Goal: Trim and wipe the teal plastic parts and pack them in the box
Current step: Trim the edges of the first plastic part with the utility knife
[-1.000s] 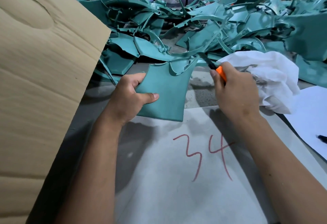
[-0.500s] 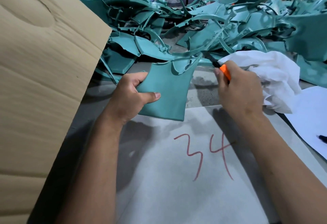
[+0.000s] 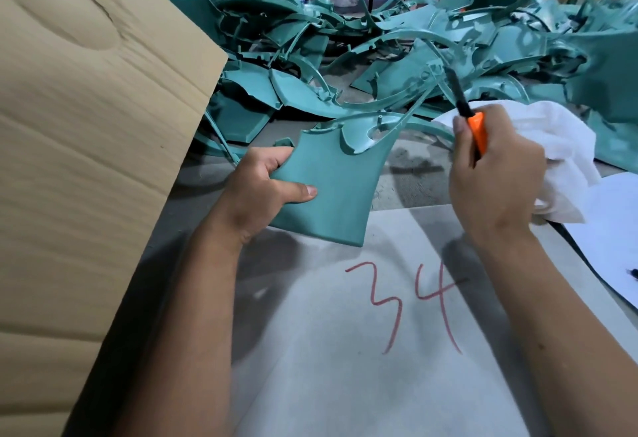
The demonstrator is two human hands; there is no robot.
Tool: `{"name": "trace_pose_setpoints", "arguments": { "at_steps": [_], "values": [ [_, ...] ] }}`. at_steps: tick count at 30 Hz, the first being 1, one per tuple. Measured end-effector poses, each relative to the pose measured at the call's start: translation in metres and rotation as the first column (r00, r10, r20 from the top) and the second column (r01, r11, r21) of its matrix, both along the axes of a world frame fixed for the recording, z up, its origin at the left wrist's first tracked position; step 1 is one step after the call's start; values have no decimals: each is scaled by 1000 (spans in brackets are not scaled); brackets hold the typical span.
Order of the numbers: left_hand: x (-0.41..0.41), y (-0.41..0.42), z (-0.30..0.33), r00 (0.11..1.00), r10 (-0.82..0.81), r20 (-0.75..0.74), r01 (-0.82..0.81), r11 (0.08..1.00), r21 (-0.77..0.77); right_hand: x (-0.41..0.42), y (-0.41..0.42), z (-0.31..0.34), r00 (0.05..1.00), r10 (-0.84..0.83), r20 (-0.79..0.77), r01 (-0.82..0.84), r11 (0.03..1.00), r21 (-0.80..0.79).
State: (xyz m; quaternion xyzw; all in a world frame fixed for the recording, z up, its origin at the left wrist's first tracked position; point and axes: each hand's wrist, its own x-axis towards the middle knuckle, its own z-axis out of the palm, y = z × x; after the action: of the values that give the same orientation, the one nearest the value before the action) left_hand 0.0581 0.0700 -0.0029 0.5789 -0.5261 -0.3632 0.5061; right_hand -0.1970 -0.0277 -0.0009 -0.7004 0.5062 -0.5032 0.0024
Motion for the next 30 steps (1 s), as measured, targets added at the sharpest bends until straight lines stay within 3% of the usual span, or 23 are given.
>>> {"name": "trace_pose_setpoints", "arguments": {
  "at_steps": [7,13,18,21,24,27,30],
  "values": [
    [-2,0,1,1000,-12,-20,11,1000,-27,0,-8,-5,985,-40,-170,53,996,70],
    [-2,-1,-3,997,32,-65,-31,999,17,-9,-14,-8,976,148,-161,-120,978,171],
    [-10,-6,-6,992,-2,-127,11,998,68,2,-1,-9,862,335,-381,-265,938,225],
    [-9,-8,-9,981,17,-194,5,994,111,5,1,-9,820,401,-408,-310,911,272],
    [-6,-8,-10,971,14,-240,23,988,154,5,0,-12,869,331,-368,-273,941,200],
    [-6,-9,-11,968,-3,-249,44,986,158,2,-7,-13,941,168,-293,-121,978,172],
    [-7,-9,-12,967,9,-255,34,986,161,0,-6,-13,898,243,-368,-168,960,224]
  ]
}}
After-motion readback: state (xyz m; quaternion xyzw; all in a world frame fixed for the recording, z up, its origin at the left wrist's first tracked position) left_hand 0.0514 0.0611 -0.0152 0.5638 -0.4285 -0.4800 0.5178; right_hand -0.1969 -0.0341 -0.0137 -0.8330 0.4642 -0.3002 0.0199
